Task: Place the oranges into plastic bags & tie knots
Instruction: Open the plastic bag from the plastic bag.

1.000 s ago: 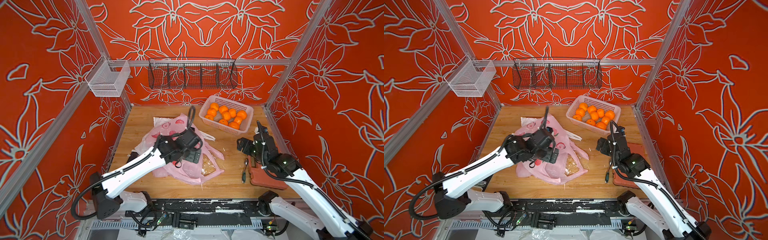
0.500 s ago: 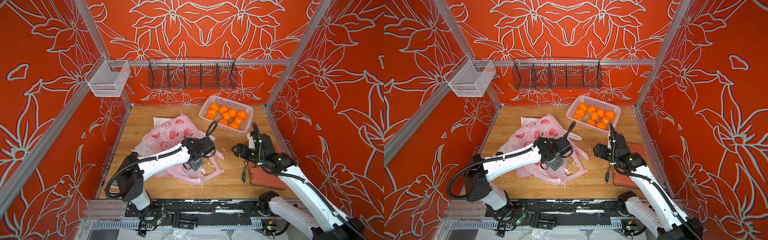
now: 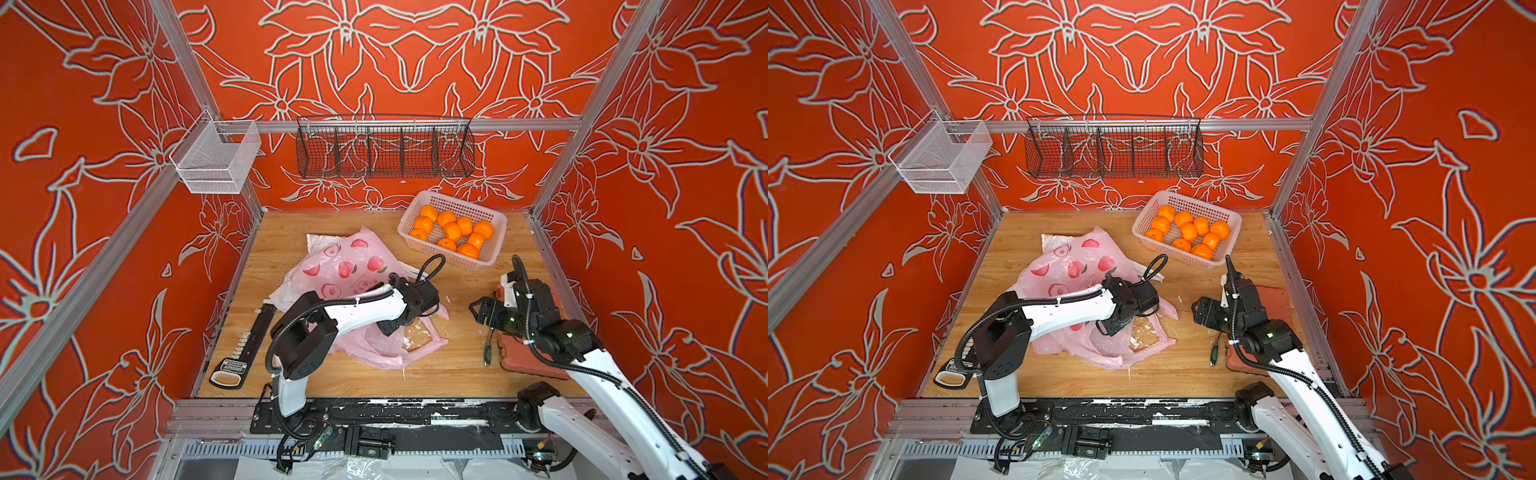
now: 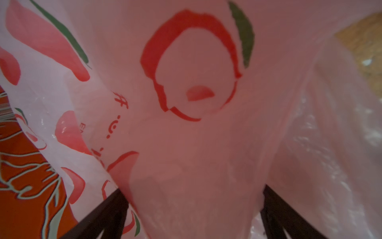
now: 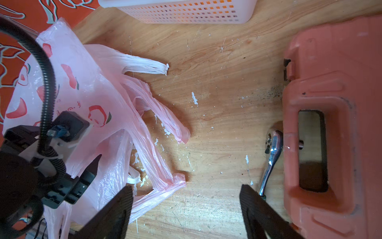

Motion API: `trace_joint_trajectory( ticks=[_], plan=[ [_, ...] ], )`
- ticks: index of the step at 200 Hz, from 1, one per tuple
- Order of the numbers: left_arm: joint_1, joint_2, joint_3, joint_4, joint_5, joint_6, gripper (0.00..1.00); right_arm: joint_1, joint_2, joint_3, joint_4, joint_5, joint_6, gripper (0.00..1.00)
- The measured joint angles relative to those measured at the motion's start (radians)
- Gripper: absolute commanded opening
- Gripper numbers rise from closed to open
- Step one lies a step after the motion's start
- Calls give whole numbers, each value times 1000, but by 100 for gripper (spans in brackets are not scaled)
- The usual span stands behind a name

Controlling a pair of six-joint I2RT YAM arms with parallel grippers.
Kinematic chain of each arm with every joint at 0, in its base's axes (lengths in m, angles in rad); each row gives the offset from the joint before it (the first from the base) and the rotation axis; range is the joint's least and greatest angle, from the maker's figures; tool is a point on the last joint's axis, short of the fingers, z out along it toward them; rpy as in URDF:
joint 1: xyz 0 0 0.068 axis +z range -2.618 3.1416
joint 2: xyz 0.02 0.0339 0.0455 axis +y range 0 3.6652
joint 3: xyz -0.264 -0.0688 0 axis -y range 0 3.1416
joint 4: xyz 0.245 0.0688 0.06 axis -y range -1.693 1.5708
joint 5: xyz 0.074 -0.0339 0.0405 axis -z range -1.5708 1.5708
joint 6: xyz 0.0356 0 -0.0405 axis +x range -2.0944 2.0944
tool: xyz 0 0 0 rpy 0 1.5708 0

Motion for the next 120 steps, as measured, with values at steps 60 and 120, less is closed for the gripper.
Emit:
trace_joint_trajectory(
  ticks=[60,120],
  plan=[
    [0,-26,6,-12,-2,-3,19,0,-33,9,-25,14,0,78],
    [4,-170,113,-85,39,-29,0,0,-69,12,-33,42,-14,75]
  ],
)
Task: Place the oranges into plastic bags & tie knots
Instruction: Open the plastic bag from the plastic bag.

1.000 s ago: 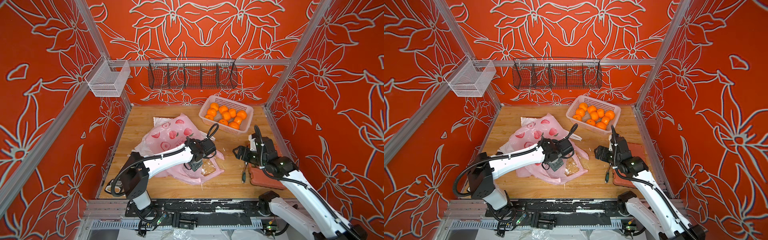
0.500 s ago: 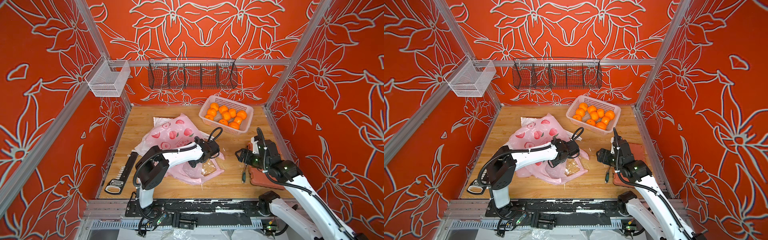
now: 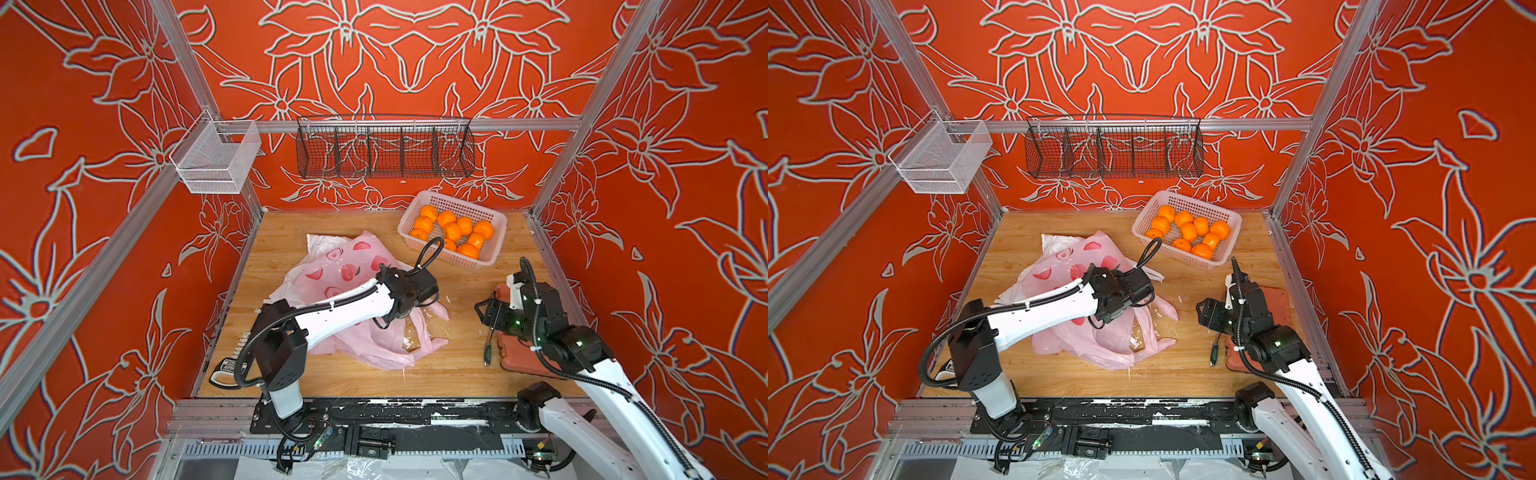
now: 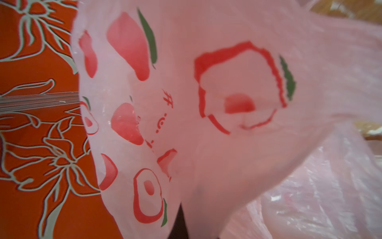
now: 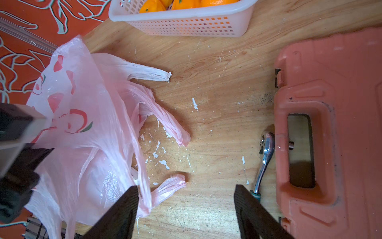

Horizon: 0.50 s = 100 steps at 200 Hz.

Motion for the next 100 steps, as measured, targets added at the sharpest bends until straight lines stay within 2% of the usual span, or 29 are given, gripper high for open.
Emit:
trace_joint_trajectory(
  ticks=[26,63,100],
  plan=[
    [43,-100,88,-15,109,-41,0,-1,-47,37,-14,35,-35,75],
    [225,-263,180,2,357,-143,0,-4,-156,108,-18,85,-92,77],
    [279,-295,305,-26,518,-270,0,-5,-111,163,-44,96,-111,78]
  ],
)
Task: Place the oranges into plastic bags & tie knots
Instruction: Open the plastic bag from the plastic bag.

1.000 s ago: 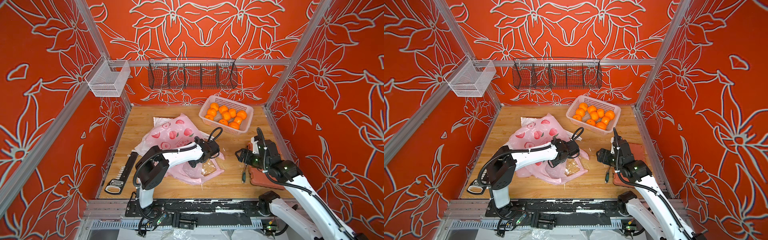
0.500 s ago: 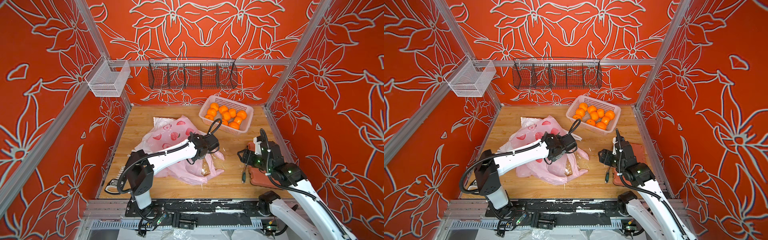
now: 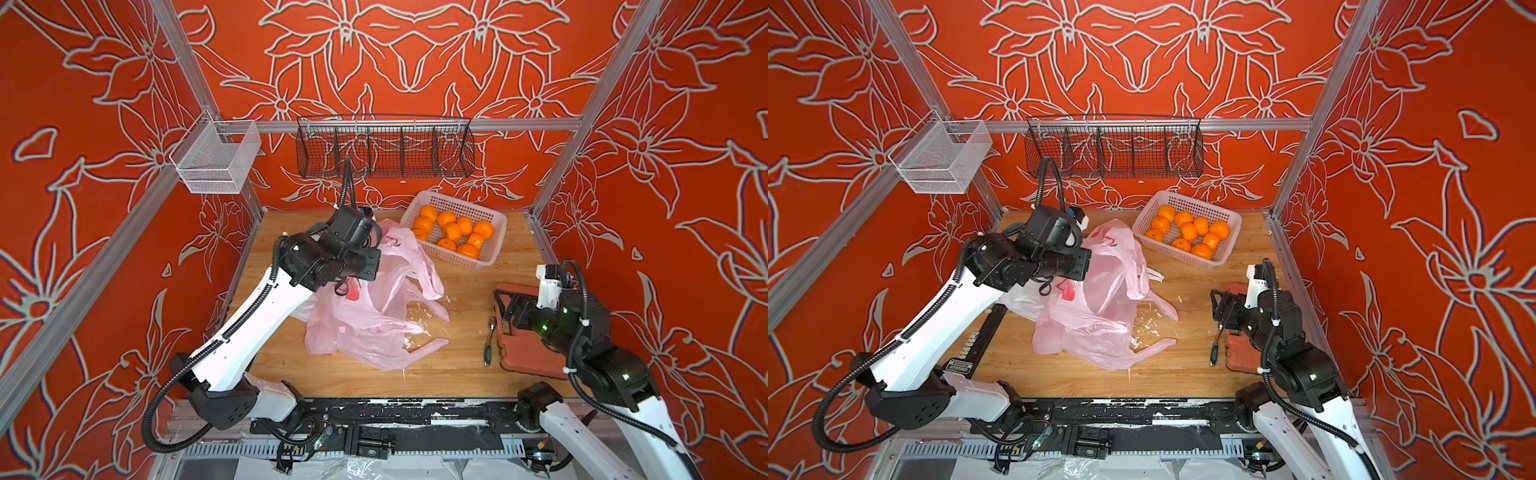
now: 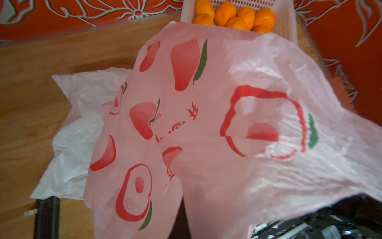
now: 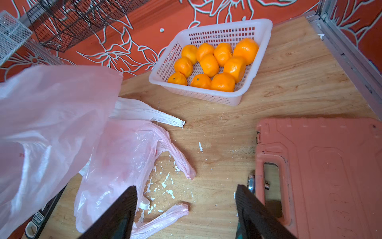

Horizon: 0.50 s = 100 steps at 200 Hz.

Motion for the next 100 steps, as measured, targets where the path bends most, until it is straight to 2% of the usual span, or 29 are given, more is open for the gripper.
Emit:
trace_joint_trajectory(
  ticks=[22,39,51,77,100],
  plan=[
    [34,99,195,-108,36,-70,0,0,86,13,-18,0,3,78],
    [44,238,402,-210,51,-103,0,0,167,22,-25,5,13,78],
    [49,312,479,-247,69,-122,0,0,224,45,-31,16,16,78],
    [67,389,494,-267,127,-163,0,0,358,115,-21,41,19,77],
    [117,393,463,-237,236,-197,0,-7,469,199,-5,53,16,76]
  ],
)
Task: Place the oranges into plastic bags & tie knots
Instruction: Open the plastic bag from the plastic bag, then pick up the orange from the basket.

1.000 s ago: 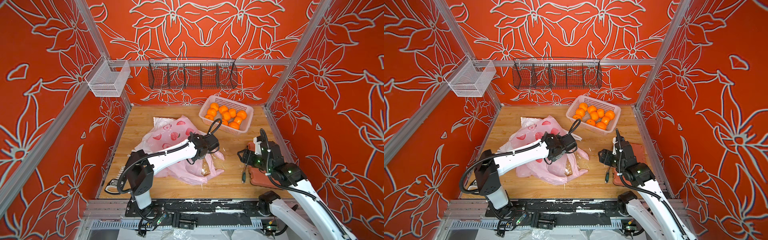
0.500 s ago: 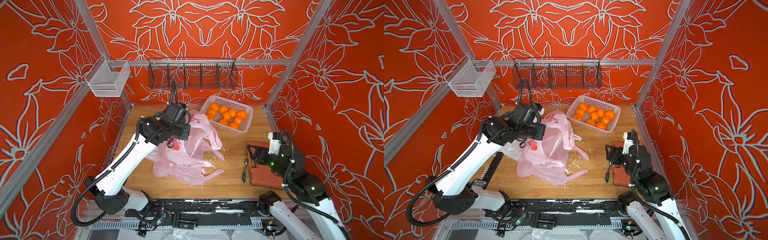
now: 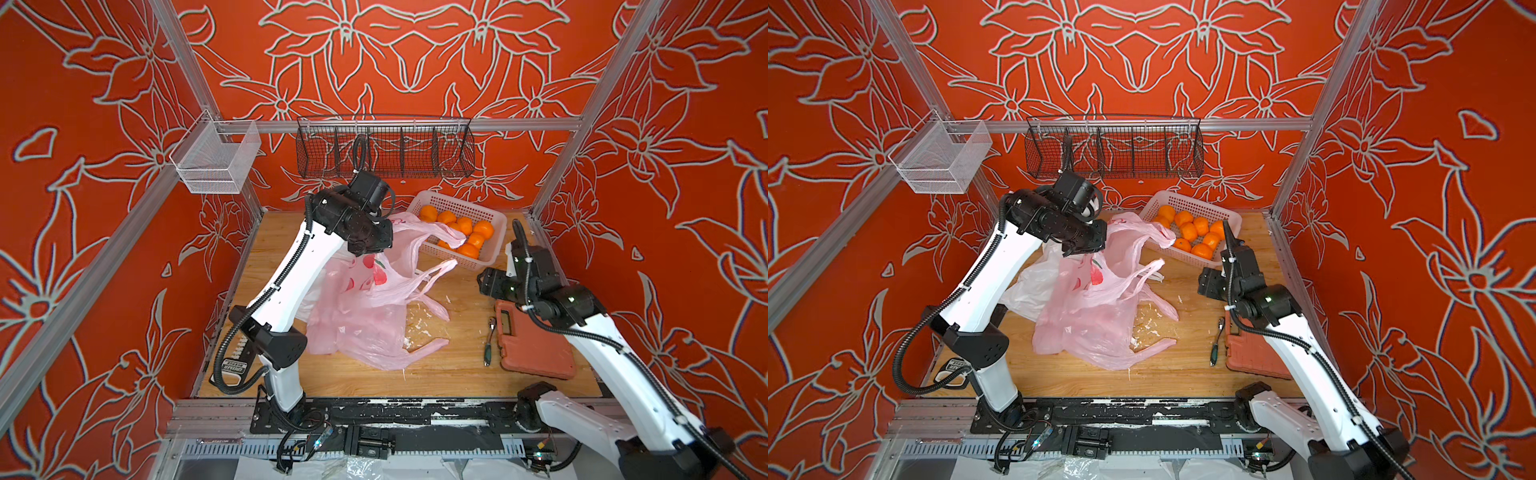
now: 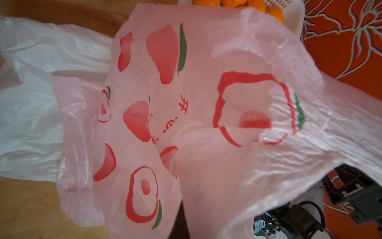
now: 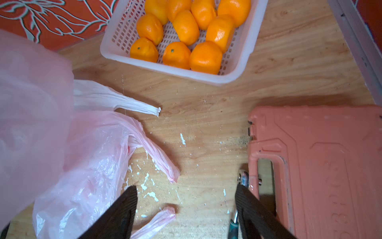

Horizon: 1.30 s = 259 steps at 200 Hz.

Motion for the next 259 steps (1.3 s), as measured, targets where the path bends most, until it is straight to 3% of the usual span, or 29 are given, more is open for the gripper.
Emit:
trace_joint_trajectory(
  ticks=[24,50,112,159,203,259],
  plan=[
    [44,-2,-3,55,137,-56,0,-17,98,66,41,14,-5,73],
    [33,-20,-27,112,248,-136,0,-67,159,86,73,15,-6,73],
    [1,-136,-191,223,386,-240,0,-132,178,85,124,-4,-12,73],
    [54,-127,-282,209,279,-48,0,-132,197,84,175,-82,-59,73],
    [113,-102,-367,218,184,116,0,-132,385,151,203,-105,-73,71],
    [147,-147,-509,321,258,248,0,-132,682,332,269,-115,-75,70]
  ],
)
